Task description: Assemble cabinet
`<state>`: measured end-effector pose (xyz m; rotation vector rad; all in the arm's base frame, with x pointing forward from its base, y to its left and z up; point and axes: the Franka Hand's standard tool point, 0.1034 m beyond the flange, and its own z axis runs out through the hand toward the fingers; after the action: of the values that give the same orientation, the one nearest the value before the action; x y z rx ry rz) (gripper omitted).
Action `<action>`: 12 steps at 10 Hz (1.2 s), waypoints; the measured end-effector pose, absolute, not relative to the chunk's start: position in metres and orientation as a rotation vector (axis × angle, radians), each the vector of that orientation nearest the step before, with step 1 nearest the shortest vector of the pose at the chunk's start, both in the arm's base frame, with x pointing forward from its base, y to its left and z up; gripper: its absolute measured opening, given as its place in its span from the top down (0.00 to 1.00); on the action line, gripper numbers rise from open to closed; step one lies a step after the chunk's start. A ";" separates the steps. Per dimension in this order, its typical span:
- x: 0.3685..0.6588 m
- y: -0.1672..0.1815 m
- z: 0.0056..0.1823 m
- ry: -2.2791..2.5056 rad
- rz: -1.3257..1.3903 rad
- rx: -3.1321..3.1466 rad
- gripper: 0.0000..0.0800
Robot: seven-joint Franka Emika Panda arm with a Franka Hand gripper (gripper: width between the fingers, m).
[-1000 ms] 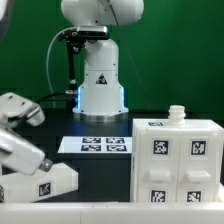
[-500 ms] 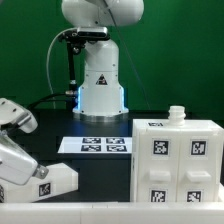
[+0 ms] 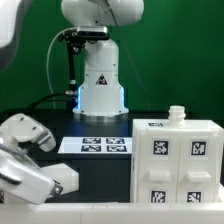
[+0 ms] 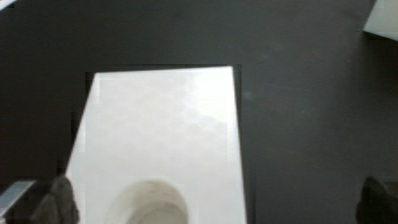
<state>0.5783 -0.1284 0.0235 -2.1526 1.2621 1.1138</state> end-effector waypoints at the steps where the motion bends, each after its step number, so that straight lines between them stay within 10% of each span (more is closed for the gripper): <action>1: 0.578 -0.128 0.023 1.263 1.115 -2.149 0.00; 9: 0.564 -0.145 0.042 1.234 1.169 -2.095 0.00; 12: 0.558 -0.135 0.021 1.246 1.145 -2.115 0.00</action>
Offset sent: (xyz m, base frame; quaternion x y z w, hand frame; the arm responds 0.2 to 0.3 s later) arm -0.0113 0.0055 -0.0068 -0.0113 -0.0094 -0.0026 0.9999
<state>0.5576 -0.1346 0.0209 -2.1148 1.2462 1.1447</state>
